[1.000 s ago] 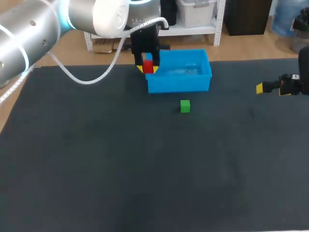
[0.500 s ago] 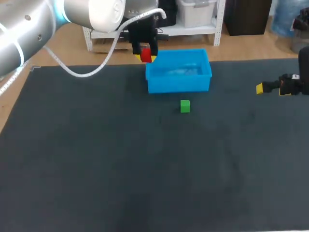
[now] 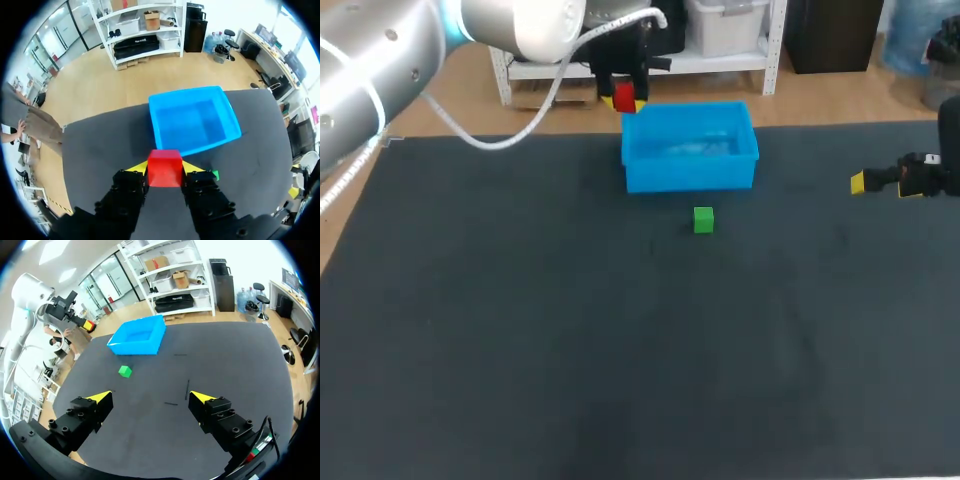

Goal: Use the left arm to pick the red cube and place it into the blue plastic box first, then use the right arm to grasp the green cube and put it into the same blue plastic box after the first action is fully finished.

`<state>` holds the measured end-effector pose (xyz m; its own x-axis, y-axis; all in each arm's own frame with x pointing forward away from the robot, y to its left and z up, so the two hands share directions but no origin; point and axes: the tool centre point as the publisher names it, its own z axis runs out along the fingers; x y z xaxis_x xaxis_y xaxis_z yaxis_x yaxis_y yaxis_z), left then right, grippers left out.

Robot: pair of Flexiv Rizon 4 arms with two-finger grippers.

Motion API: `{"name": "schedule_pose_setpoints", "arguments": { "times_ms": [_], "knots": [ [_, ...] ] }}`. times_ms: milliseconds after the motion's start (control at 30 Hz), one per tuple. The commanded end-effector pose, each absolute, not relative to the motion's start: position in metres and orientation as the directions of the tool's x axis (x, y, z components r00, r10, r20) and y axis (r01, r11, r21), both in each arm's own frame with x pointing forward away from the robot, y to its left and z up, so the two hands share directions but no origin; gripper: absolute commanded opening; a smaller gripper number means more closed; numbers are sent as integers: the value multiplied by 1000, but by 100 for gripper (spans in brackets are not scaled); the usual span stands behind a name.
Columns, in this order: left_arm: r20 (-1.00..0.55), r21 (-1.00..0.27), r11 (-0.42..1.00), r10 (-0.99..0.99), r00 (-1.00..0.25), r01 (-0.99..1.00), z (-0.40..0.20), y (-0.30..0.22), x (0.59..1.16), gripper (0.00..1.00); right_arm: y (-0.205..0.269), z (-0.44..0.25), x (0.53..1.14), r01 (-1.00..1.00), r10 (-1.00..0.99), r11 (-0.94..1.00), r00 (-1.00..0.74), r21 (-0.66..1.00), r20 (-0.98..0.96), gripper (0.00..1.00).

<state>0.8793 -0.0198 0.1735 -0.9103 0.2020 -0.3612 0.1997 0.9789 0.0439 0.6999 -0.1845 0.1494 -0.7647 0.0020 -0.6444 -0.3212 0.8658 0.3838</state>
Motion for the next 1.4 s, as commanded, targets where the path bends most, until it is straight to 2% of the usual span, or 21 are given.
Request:
{"name": "schedule_pose_setpoints", "arguments": {
  "times_ms": [33,567,1400],
  "knots": [
    [-347,59,976,217,-912,210,176,-28,897,0,-185,150,700,-322,1,866,-765,383,-644,100],
    [-376,93,966,260,-889,243,182,-46,935,0,-185,150,700,-322,1,866,-765,383,-644,100],
    [-364,126,951,308,-879,281,172,-58,958,0,-185,150,700,-322,1,866,-765,383,-644,100]
  ]
}}
